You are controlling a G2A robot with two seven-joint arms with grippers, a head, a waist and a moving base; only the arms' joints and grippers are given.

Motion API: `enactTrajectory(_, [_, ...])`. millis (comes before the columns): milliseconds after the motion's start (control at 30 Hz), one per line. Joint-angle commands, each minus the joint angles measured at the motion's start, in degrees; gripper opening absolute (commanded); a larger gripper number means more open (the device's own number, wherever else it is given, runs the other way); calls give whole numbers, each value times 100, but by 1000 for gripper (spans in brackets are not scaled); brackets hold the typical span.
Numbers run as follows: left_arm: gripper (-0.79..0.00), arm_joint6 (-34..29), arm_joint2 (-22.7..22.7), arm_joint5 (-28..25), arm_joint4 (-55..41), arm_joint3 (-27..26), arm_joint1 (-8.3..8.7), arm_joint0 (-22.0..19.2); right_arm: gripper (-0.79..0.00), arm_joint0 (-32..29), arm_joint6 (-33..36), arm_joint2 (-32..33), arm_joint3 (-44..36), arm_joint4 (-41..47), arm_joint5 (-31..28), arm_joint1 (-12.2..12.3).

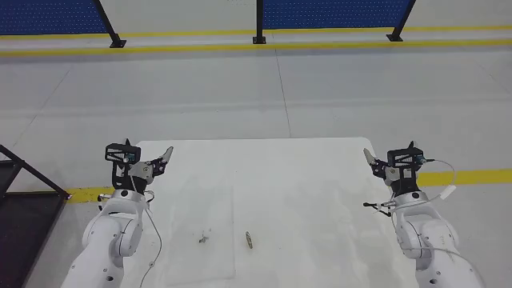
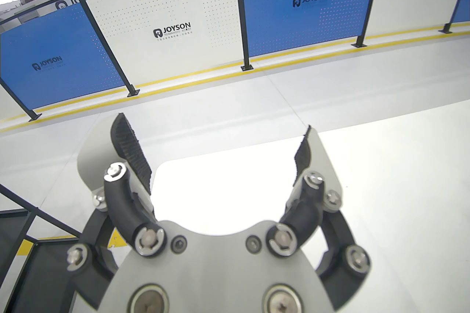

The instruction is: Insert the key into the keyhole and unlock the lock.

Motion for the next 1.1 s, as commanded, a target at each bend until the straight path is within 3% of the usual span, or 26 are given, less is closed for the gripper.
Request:
enactTrajectory(0, [0,0,0,0,0,0,0,0,0,0,0,0,0,0,0,0])
enactTrajectory(367, [0,131,3,-22,-131,-48,-14,126,0,0,0,0,0,0,0,0])
enactTrajectory(467, [0,401,-71,-209,-256,-248,-18,556,0,0,0,0,0,0,0,0])
enactTrajectory(633, [0,601,-327,-753,-69,-867,13,1818,0,0,0,0,0,0,0,0])
enactTrajectory(767, [0,240,-440,-1481,-4,-1359,49,2828,0,0,0,0,0,0,0,0])
enactTrajectory(867, [0,-201,-349,-1750,154,-1524,62,3280,0,0,0,0,0,0,0,0])
enactTrajectory(933, [0,-621,-244,-1920,134,-1578,70,3338,0,0,0,0,0,0,0,0])
enactTrajectory(1067, [0,-1535,140,-1628,-18,-1503,40,3097,0,0,0,0,0,0,0,0])
